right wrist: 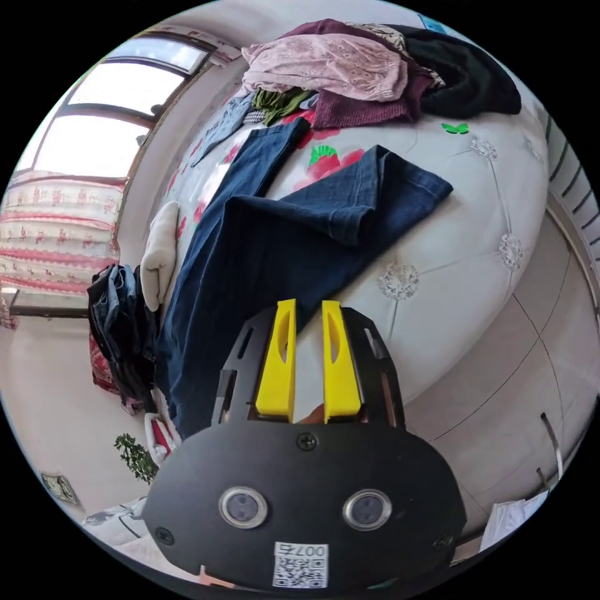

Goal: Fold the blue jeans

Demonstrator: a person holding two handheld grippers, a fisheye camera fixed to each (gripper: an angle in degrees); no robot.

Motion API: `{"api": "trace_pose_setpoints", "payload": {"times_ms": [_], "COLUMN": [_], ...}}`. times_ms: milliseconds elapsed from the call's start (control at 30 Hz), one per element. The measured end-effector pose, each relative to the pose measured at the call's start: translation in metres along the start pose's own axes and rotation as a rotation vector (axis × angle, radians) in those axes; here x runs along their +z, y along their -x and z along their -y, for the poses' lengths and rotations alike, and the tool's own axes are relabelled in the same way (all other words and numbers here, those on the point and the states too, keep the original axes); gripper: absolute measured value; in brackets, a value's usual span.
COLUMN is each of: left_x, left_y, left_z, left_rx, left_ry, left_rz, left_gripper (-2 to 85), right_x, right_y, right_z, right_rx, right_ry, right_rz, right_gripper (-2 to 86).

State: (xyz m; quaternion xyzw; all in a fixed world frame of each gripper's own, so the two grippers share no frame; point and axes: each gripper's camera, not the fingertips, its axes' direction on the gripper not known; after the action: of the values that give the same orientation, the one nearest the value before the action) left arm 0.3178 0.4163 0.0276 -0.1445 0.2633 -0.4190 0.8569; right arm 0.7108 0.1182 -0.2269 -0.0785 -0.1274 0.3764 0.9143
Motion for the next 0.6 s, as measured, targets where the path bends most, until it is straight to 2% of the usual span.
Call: {"api": "trace_pose_setpoints", "payload": {"times_ms": [67, 167, 233, 333, 400, 467, 533, 600], "left_x": [0.009, 0.004, -0.008, -0.043, -0.08, -0.108, -0.119, -0.102], "left_y": [0.001, 0.0, -0.002, -0.001, 0.01, 0.021, 0.031, 0.038], "left_z": [0.009, 0.023, 0.031, 0.041, 0.044, 0.043, 0.046, 0.049], "left_rx": [-0.004, 0.006, 0.025, 0.088, 0.106, 0.126, 0.127, 0.115], "left_ry": [0.049, 0.016, -0.034, -0.17, -0.327, -0.437, -0.436, -0.298], "left_rz": [-0.017, -0.155, -0.227, -0.377, -0.538, -0.6, -0.545, -0.353], "left_gripper": [-0.5, -0.9, -0.9, -0.9, -0.9, -0.8, -0.7, 0.1], "right_x": [0.001, 0.004, -0.014, -0.066, -0.111, -0.163, -0.211, -0.211], "right_y": [-0.002, -0.007, -0.006, 0.01, 0.023, 0.034, 0.038, 0.033], "right_z": [0.003, 0.011, 0.018, 0.023, 0.02, 0.014, 0.011, 0.015], "right_rx": [0.038, 0.086, 0.055, -0.071, -0.171, -0.283, -0.367, -0.343], "right_ry": [-0.025, 0.003, -0.007, -0.044, -0.082, -0.162, -0.225, -0.185], "right_rz": [0.044, 0.063, 0.193, 0.366, 0.466, 0.546, 0.498, 0.318], "right_gripper": [4.8, 2.2, 0.9, 0.2, 0.0, -0.1, -0.2, -0.2]}}
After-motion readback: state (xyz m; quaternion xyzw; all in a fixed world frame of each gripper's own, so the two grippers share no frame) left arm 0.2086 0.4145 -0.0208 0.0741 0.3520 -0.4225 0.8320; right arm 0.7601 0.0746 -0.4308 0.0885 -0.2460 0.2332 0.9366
